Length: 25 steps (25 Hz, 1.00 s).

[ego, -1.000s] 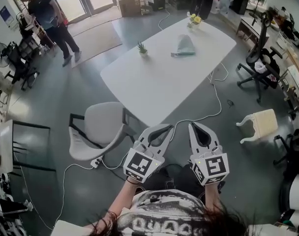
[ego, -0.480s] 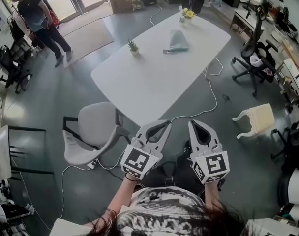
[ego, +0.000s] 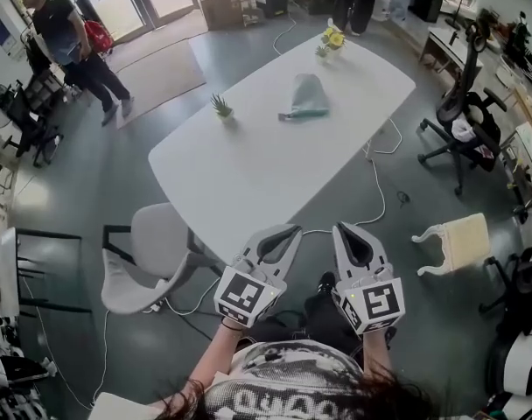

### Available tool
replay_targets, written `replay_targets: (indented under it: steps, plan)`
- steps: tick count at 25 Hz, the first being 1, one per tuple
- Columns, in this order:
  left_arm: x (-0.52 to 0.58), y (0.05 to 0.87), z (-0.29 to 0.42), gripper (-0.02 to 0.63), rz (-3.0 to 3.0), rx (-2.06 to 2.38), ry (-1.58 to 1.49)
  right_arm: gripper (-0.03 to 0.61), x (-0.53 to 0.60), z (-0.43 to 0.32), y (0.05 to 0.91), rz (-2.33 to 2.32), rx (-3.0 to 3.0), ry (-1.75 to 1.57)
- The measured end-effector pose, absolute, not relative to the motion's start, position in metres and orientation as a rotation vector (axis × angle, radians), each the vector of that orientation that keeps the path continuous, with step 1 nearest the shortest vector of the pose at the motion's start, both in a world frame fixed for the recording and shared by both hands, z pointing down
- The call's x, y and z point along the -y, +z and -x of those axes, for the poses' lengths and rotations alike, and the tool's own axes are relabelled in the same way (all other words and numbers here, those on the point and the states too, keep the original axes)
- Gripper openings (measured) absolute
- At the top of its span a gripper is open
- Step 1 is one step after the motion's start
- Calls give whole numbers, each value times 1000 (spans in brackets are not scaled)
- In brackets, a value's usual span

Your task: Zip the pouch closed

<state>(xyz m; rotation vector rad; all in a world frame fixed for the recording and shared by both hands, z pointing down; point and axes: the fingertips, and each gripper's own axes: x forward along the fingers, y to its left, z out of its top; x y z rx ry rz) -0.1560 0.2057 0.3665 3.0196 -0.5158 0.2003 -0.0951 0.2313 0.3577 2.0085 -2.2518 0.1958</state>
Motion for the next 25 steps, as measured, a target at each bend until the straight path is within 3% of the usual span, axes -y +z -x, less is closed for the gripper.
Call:
replay_targets:
  steps: [11,25]
  plan:
    - [-165,365,43,14,-3009,680,277,0,-172,-18,362,-1868,2366,230]
    - [-133,360,14,14,-2972,865,302,0,-135,-45,369,-1711,2483,232]
